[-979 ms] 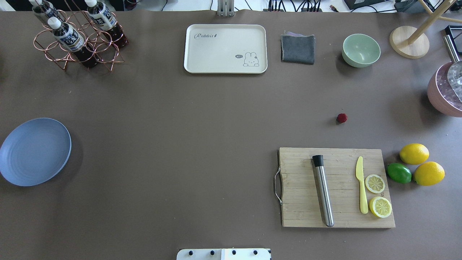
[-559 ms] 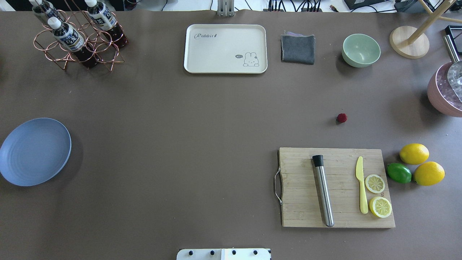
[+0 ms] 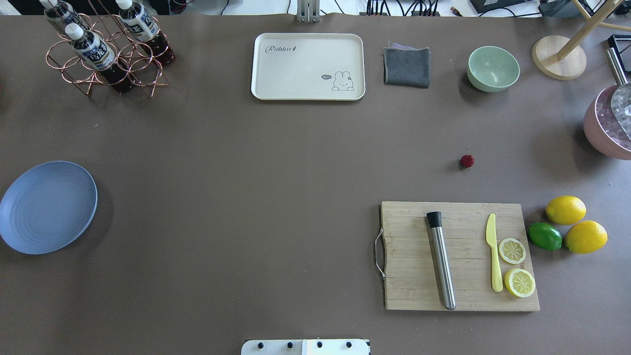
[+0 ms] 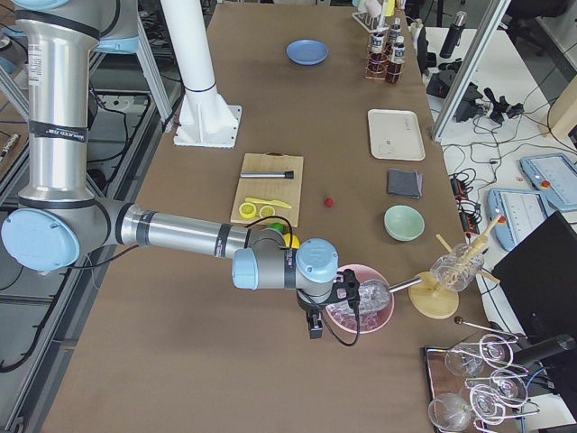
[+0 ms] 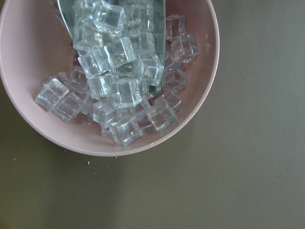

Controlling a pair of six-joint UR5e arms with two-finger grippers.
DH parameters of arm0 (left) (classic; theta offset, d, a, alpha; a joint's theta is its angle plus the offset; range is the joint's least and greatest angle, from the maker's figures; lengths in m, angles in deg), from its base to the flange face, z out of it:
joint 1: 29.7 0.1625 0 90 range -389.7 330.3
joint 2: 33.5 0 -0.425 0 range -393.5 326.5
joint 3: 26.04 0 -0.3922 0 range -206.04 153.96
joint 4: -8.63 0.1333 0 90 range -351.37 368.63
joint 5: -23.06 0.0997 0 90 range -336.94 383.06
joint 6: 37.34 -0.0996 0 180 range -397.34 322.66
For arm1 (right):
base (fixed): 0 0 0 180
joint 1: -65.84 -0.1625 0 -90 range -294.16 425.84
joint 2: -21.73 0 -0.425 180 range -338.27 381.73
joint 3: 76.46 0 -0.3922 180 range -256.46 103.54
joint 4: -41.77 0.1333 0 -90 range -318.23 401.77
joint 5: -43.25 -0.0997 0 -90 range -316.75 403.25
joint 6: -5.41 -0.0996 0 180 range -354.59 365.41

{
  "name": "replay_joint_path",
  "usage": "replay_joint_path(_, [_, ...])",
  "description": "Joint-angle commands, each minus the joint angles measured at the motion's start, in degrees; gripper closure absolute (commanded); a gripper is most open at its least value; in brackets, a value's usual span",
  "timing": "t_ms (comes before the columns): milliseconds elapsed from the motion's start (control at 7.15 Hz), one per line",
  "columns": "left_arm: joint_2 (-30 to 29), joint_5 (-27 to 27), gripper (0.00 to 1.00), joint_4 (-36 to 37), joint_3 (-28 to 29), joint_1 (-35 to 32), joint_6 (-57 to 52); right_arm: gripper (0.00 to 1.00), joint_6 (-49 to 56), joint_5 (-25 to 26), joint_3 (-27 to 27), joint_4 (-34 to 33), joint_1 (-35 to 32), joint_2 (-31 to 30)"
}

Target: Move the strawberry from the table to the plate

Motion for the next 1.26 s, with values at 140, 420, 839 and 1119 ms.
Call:
replay_joint_path(140, [0.2,-0.4,0.02,-0.3,0.0,-0.2,0.2,0.0,0.0,0.0,0.2,0.1,0.0,-0.4])
replay_joint_path(420, [0.2,-0.4,0.02,-5.7,-0.1,-0.3,0.1,0.0,0.0,0.0,0.2,0.0,0.0,-0.9])
replay_joint_path(839, [0.9,-4.3,0.02,-16.4,-0.8,0.6,4.8,0.0,-0.5,-4.2,-0.8,3.1,0.7,-0.3])
replay_joint_path(1119, [1.1,-3.8,0.02,-18.3,-0.2,3.2,7.3,0.0,-3.5,-4.5,-0.8,10.6,1.6,-1.0])
